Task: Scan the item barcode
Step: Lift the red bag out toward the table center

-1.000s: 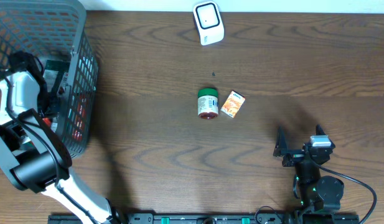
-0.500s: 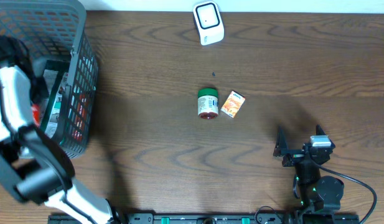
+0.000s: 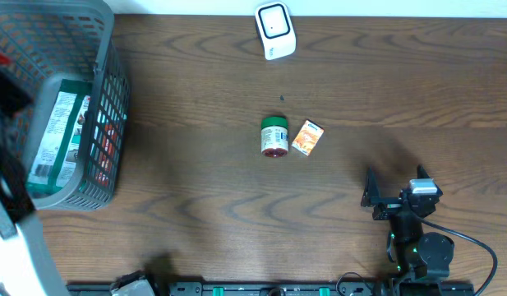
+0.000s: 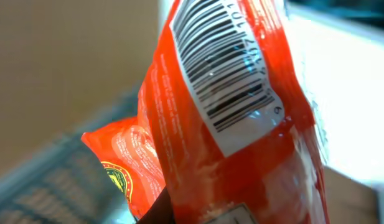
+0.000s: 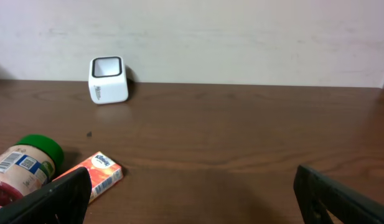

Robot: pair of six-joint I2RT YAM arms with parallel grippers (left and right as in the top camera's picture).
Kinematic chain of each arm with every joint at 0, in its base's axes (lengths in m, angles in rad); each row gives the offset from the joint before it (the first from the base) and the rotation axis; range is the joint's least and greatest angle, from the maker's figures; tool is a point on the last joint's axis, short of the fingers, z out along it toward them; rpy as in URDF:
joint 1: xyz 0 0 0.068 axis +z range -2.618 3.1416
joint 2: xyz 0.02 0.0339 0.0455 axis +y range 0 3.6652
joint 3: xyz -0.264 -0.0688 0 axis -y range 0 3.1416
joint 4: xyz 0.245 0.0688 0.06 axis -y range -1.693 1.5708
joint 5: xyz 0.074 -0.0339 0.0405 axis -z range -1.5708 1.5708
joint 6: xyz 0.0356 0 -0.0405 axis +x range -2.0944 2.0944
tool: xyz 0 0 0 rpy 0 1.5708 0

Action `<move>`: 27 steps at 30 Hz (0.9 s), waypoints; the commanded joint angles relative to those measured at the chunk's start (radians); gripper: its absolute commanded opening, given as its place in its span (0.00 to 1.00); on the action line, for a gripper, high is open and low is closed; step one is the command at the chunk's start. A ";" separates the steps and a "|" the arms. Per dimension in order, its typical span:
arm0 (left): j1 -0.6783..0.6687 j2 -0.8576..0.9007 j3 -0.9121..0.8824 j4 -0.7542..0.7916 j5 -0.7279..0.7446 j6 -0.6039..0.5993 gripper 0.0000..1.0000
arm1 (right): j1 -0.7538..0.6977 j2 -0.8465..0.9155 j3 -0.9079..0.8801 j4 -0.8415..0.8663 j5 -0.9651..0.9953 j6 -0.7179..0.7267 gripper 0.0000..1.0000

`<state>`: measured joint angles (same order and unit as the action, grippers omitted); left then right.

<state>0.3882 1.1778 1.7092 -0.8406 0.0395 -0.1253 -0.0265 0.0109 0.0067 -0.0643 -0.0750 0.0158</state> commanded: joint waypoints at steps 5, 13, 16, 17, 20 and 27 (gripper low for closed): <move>-0.267 -0.016 -0.027 -0.188 0.132 -0.219 0.08 | 0.004 -0.004 -0.002 -0.004 -0.005 0.013 0.99; -0.592 0.114 -0.214 -0.216 0.047 -0.320 0.07 | 0.004 -0.004 -0.002 -0.004 -0.005 0.013 0.99; -0.668 0.208 -0.254 -0.212 0.019 -0.367 0.07 | 0.004 -0.004 -0.002 -0.004 -0.005 0.013 0.99; -0.689 0.246 -0.262 -0.205 0.019 -0.380 0.07 | 0.004 -0.004 -0.002 -0.004 -0.005 0.013 0.99; -0.727 0.360 -0.269 -0.180 -0.005 -0.402 0.08 | 0.004 -0.004 -0.002 -0.004 -0.005 0.013 0.99; -0.745 0.618 -0.269 -0.104 -0.029 -0.429 0.07 | 0.004 -0.004 -0.002 -0.004 -0.005 0.013 0.99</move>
<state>-0.3557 1.7370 1.4372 -0.9604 0.0452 -0.5243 -0.0265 0.0109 0.0067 -0.0643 -0.0750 0.0158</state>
